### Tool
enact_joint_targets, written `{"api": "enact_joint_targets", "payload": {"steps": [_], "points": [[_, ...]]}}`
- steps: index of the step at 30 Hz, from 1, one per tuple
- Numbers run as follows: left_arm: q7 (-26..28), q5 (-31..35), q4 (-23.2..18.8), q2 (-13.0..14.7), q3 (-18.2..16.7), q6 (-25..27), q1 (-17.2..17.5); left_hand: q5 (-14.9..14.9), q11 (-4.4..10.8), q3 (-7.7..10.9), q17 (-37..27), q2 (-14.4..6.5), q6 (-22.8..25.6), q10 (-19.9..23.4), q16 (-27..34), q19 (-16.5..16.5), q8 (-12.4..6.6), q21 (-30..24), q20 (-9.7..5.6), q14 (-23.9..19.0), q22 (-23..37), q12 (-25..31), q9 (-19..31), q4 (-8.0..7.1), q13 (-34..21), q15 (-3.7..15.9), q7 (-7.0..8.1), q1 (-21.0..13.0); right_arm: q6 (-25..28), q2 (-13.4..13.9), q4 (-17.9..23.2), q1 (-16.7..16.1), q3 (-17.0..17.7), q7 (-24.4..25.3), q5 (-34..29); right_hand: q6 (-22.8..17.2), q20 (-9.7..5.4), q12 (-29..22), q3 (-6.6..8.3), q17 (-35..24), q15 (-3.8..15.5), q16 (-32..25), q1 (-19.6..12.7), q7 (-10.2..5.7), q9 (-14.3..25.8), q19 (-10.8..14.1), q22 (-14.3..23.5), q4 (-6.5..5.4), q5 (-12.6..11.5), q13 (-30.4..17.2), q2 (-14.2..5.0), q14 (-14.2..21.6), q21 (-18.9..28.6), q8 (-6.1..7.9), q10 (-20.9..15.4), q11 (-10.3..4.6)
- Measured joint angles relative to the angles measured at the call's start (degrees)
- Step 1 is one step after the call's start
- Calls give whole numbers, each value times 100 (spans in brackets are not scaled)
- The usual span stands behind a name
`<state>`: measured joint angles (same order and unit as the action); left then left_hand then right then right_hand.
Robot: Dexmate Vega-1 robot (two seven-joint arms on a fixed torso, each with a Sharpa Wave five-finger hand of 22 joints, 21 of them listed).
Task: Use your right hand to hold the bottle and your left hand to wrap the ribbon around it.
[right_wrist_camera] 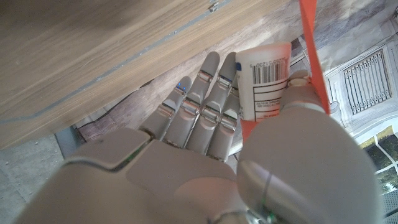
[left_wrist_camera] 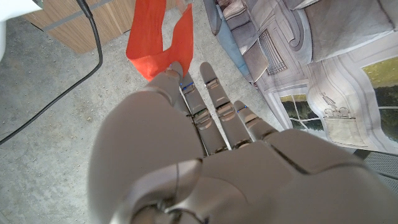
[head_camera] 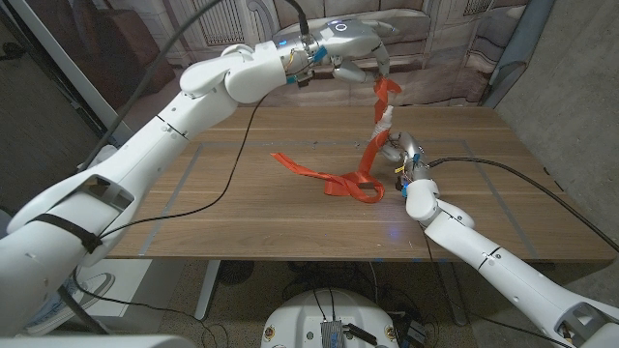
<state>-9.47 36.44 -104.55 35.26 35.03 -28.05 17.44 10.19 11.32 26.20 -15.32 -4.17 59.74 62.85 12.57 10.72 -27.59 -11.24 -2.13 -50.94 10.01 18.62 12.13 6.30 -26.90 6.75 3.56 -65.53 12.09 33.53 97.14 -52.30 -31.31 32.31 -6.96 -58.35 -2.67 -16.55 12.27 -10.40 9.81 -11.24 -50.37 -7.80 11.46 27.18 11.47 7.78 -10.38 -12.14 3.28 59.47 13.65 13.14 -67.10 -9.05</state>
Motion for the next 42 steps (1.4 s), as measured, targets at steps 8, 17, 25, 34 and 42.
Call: {"api": "enact_joint_targets", "payload": {"steps": [8,17,25,34,42], "points": [[-54,-74,2,17,0,180,62,-1,0,0,0,0,-1,0,0,-5,1,0,-6,0,0,3,27,0,0,0,1,0,69,42,68,-49,53,30,18,0,0,1,27,0,0,0,0,0,0,0,0,-27,2,1,0,0,-39,-17,0,0],[-154,-171,-5,112,41,254,176,-2,0,0,0,0,-3,0,0,-22,1,0,-22,42,0,4,24,0,0,-21,1,0,119,95,171,-75,144,108,21,0,-21,18,26,-1,0,23,0,0,1,-21,0,-27,11,4,0,0,-39,-33,0,0],[-161,-144,8,133,134,232,258,-5,-3,17,0,-1,-30,-3,0,-21,-38,-4,-21,41,-1,4,7,17,0,-21,-7,2,120,121,246,-93,208,170,20,0,-21,0,24,-1,0,23,0,0,1,-21,0,-28,-4,5,0,0,-39,-34,-1,0],[42,26,74,3,290,-44,266,-7,-7,17,-1,-2,-42,-7,0,-21,-43,-4,-21,41,-1,4,1,17,0,-21,1,4,84,131,325,-162,257,229,12,0,11,0,23,-1,0,23,0,0,1,-52,0,-28,-3,0,0,0,-39,-42,-1,0],[335,300,128,-237,425,-211,282,0,-7,16,-10,-7,-42,-7,0,-52,-43,-4,10,41,-1,3,-18,16,0,-21,2,15,44,138,373,-236,282,254,12,0,11,0,22,-2,0,23,0,0,1,-51,0,-28,-3,0,0,0,-38,-55,-1,1]]}}
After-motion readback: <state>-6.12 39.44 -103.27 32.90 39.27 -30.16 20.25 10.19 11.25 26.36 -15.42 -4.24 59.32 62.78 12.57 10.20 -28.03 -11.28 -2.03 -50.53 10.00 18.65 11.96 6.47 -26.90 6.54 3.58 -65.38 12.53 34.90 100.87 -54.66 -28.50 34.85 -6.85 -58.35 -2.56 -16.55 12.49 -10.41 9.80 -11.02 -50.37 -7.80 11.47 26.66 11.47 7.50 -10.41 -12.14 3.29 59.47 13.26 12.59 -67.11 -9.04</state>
